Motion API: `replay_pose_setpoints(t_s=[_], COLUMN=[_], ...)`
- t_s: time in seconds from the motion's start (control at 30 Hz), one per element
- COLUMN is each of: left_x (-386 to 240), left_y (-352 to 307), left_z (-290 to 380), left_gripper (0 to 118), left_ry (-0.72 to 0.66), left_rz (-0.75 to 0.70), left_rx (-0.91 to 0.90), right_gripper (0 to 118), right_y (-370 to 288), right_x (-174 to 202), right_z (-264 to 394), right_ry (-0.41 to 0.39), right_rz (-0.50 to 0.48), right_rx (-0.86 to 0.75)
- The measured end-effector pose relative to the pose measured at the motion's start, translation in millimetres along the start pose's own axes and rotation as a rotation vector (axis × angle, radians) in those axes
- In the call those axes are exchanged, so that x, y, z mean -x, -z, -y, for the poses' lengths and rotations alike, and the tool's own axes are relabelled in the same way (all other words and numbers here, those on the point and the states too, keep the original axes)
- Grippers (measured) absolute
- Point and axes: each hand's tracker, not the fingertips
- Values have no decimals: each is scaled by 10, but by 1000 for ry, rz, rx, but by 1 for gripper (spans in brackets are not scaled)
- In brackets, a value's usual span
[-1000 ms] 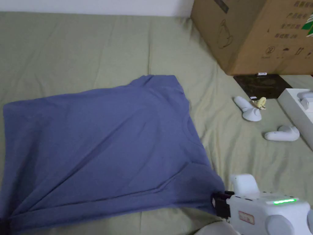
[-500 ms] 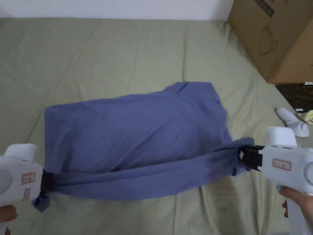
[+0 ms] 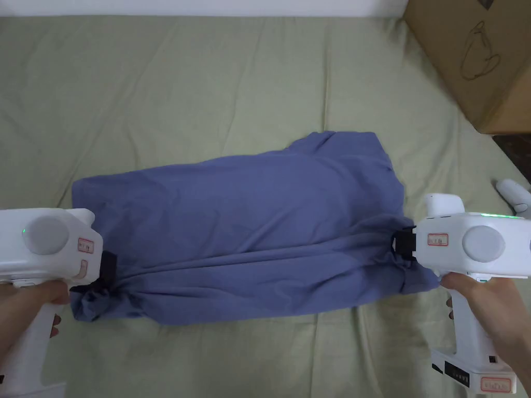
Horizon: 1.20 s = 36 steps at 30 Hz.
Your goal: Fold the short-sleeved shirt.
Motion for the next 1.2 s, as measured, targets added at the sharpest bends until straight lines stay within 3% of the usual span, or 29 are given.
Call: replay_pose_setpoints(t_s=[0.03, 0.07, 0.1, 0.13, 0.2, 0.23, 0.43, 0.57, 0.6, 0.63, 0.67, 0.7, 0.73, 0.77, 0.8, 0.83, 0.93, 1.03, 1.2], left_x=[-15, -18, -11, -12, -49, -61, -157, -366, -406, -452, -460, -476, -480, -465, -492, -494, -517, -462, -318], left_y=[-58, -127, -196, -324, -593, -720, -1851, -2214, -2236, -2250, -2202, -2141, -2127, -2097, -2073, -2036, -1949, -1780, -1157], left_z=[38, 98, 171, 312, 522, 613, 1217, 1704, 1794, 1879, 1937, 1984, 2014, 1982, 2019, 2035, 2044, 2007, 1783], left_gripper=[53, 109, 118, 110, 108, 108, 116, 114, 107, 83, 17, 0, 0, 0, 0, 0, 0, 0, 0], left_ry=[23, 48, 91, 117, 118, 114, 82, 62, 64, 59, 62, 54, 42, 74, 67, 64, 90, 102, 128], left_rz=[-19, -57, -84, -111, -136, -151, -170, -210, -203, -183, -187, -198, -187, -144, -135, -138, -151, -138, -109], left_rx=[-43, -90, -131, -177, -304, -326, -630, -759, -770, -766, -775, -782, -786, -730, -720, -724, -696, -640, -486], right_gripper=[21, 69, 109, 117, 117, 117, 117, 117, 116, 115, 103, 70, 10, 0, 0, 0, 0, 0, 0], right_y=[-56, -136, -214, -318, -592, -730, -1867, -2394, -2453, -2494, -2520, -2573, -2547, -2555, -2530, -2532, -2454, -2429, -2342], right_x=[-13, -13, -16, -17, 27, 66, 251, 413, 448, 485, 522, 547, 587, 565, 554, 578, 585, 535, 493], right_z=[13, 36, 61, 93, 179, 219, 625, 984, 1067, 1163, 1248, 1294, 1346, 1418, 1429, 1441, 1524, 1534, 1514], right_ry=[6, 29, 48, 53, 66, 56, -101, -105, -111, -128, -144, -167, -152, -103, -134, -124, -141, -112, -108], right_rz=[1, -23, -39, -78, -122, -97, -54, -41, -35, -29, -16, 3, 54, 98, -28, -53, -5, -21, 7], right_rx=[-23, -67, -89, -104, -223, -259, -565, -688, -692, -707, -716, -730, -742, -774, -706, -672, -669, -648, -620])
